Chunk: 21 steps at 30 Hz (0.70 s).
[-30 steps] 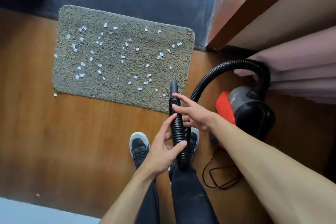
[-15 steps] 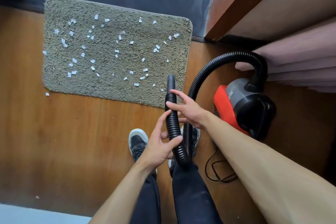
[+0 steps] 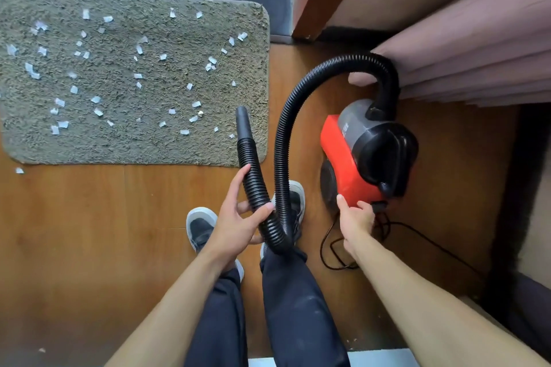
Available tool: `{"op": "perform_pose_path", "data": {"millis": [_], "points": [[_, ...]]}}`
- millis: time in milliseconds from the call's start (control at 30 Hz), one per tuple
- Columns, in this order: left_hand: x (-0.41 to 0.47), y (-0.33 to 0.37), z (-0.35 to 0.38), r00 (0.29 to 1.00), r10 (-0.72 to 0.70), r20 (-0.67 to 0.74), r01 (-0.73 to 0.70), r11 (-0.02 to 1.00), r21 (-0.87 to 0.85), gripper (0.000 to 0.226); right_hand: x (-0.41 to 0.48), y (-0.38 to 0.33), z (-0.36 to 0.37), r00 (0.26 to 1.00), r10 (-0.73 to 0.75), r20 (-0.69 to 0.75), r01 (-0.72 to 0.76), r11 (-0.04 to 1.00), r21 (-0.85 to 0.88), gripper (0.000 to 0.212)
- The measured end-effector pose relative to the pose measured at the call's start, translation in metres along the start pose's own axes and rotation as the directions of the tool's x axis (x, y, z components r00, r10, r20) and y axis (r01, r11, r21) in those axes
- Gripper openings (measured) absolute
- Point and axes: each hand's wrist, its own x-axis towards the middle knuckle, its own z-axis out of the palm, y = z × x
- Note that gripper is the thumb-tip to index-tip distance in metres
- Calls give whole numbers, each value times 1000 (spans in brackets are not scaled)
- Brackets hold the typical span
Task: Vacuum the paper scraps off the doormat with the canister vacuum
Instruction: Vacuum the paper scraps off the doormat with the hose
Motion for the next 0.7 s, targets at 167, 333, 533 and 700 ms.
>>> {"op": "perform_pose_path", "data": {"millis": [167,333,533,700], "points": [[8,-4,6,1000,-17,-5,17,1000,13,76,26,4,-15,998,60,-30,-59,997,45,95],[16,-10,16,999,-29,13,29,999,42,76,38,-7,-9,987,153,-47,-146,980,134,97],[18,-13,16,999,-37,-2,37,997,63,76,43,-5,-4,988,147,-56,-138,980,143,89],[12,-11,17,999,-45,-4,45,997,61,76,41,-9,-12,991,136,-3,-135,989,56,84]]}}
